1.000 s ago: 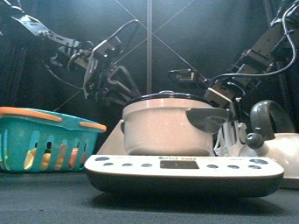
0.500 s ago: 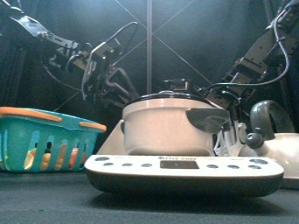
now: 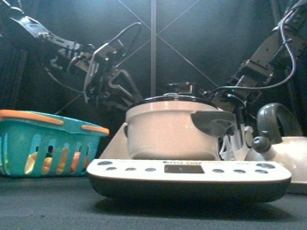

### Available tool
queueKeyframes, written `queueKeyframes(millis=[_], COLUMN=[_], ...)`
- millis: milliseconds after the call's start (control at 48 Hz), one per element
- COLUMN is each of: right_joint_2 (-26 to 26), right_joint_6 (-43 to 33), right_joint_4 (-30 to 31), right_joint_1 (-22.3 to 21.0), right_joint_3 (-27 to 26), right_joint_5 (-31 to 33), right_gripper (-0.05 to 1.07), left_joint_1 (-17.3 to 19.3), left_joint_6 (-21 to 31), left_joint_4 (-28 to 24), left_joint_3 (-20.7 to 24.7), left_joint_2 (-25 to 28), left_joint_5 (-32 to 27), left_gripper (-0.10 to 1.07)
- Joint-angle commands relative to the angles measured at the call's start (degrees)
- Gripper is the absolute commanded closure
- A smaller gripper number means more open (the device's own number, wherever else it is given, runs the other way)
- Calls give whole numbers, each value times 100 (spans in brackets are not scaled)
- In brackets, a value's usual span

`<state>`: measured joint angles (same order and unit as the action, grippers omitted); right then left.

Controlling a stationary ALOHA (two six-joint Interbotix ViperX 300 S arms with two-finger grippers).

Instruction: Grabb eggshell half from table

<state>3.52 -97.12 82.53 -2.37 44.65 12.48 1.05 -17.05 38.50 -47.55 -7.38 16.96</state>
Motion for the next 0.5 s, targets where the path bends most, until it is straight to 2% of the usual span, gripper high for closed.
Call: queueKeyframes(millis=[0,125,271,375,479], right_joint_2=[-378,-624,-712,-668,-598], right_joint_6=[9,9,9,9,9], right_joint_4=[0,0,-9,0,0], right_joint_1=[-26,9,9,9,-18], right_joint_3=[-79,-53,26,62,53], right_joint_5=[185,413,387,167,-229], right_gripper=[77,77,76,74,67], left_joint_1=[-9,-9,-9,-9,-9], left_joint_6=[-9,-9,-9,-9,-9], left_joint_4=[-9,-9,-9,-9,-9], left_joint_3=[44,44,44,35,35], left_joint_2=[-70,-70,-70,-70,-70], left_joint_5=[18,18,18,18,18], left_gripper=[24,24,24,24,24])
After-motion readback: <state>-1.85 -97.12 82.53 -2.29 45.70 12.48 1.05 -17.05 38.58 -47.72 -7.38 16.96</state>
